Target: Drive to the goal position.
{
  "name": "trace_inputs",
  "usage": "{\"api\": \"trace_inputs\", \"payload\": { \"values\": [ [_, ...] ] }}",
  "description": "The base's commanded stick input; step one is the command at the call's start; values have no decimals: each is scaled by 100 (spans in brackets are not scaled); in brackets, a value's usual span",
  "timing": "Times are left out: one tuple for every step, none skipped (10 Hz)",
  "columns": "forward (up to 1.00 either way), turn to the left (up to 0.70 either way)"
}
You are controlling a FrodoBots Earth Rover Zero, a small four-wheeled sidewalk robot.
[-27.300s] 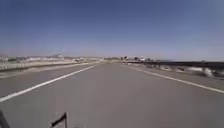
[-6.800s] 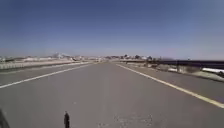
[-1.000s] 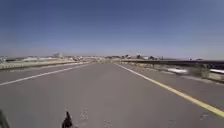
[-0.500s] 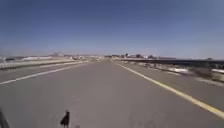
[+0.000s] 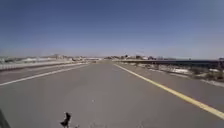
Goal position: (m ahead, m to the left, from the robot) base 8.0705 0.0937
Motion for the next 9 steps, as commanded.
{"api": "trace_inputs", "payload": {
  "values": [
    [100,0],
    [100,0],
    [100,0],
    [100,0],
    [100,0],
    [100,0],
    [100,0],
    [100,0],
    [100,0]
  ]
}}
